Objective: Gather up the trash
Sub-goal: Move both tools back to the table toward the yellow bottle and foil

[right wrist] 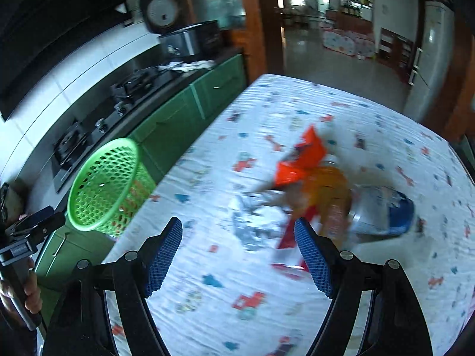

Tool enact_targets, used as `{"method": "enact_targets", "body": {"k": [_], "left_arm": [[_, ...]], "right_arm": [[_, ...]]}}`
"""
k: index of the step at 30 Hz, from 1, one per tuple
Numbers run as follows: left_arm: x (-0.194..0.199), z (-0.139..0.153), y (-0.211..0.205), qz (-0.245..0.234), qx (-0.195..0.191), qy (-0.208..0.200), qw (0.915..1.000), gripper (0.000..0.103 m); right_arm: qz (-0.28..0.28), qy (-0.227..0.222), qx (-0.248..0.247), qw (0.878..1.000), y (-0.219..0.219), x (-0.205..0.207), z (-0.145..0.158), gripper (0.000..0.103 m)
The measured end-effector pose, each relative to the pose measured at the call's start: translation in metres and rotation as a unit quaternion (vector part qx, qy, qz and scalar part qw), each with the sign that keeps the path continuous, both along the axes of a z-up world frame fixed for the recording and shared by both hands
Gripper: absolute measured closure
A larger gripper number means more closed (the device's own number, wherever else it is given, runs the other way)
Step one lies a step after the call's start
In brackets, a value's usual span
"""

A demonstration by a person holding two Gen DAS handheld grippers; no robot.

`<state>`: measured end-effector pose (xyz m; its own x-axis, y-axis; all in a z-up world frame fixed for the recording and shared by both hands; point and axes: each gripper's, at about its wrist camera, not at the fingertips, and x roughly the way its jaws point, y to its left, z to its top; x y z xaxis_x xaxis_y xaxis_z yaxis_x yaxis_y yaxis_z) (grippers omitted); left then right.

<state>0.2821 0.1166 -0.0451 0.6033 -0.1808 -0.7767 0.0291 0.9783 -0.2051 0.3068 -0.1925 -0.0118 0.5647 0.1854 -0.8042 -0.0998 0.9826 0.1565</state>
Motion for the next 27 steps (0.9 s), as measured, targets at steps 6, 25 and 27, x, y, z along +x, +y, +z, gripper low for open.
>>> {"method": "enact_targets", "body": {"k": [6, 25, 27], "left_arm": [[0.004, -0.005, -0.025, -0.023, 0.006, 0.004, 0.9997, 0.007], [0.024, -0.025, -0.027, -0.026, 0.003, 0.029, 0.9992, 0.007], [0.025, -0.026, -0.029, -0.028, 0.007, 0.03, 0.9991, 0.007]], "right_arm": [[-0.048, 0.039, 0.022, 0.998, -0.054, 0.012, -0.017, 0.032], [-0.096, 0.121, 0.087, 0.984, -0.093, 0.061, -0.071, 0.04], [-0.099, 0.128, 0.094, 0.982, -0.094, 0.065, -0.076, 0.04]]}}
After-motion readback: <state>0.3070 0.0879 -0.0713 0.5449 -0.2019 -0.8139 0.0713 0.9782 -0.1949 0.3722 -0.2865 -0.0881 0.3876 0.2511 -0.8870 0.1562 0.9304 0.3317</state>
